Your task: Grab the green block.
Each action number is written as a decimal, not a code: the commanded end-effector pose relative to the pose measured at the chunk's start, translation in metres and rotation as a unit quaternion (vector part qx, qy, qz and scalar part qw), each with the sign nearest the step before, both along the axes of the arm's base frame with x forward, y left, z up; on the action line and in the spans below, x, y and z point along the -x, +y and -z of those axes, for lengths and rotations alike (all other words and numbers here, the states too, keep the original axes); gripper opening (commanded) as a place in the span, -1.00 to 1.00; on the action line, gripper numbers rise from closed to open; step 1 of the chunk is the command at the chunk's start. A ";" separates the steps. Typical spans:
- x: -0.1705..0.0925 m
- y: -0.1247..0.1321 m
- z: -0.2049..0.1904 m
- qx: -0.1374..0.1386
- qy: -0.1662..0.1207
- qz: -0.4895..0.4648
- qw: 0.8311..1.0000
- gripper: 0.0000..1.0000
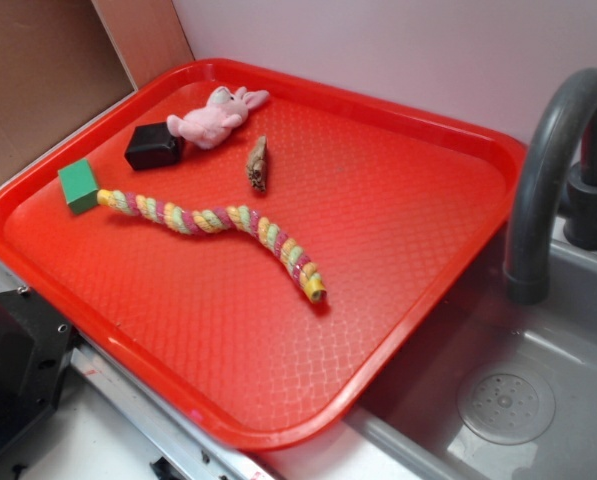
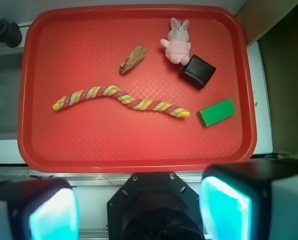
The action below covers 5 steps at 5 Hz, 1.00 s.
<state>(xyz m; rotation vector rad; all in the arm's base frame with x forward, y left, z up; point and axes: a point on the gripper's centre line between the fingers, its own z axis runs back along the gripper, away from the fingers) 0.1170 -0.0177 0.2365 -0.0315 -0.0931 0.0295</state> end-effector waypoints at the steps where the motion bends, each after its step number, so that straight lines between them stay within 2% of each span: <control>1: 0.000 0.000 0.000 0.000 0.000 0.000 1.000 1.00; 2: -0.004 0.007 0.006 0.016 -0.016 -0.124 0.992 1.00; 3: -0.003 0.009 0.014 0.019 -0.028 -0.247 0.968 1.00; 4: -0.012 0.029 0.050 0.026 -0.036 -0.349 0.936 1.00; 5: -0.033 0.062 0.090 0.023 -0.047 -0.414 0.909 1.00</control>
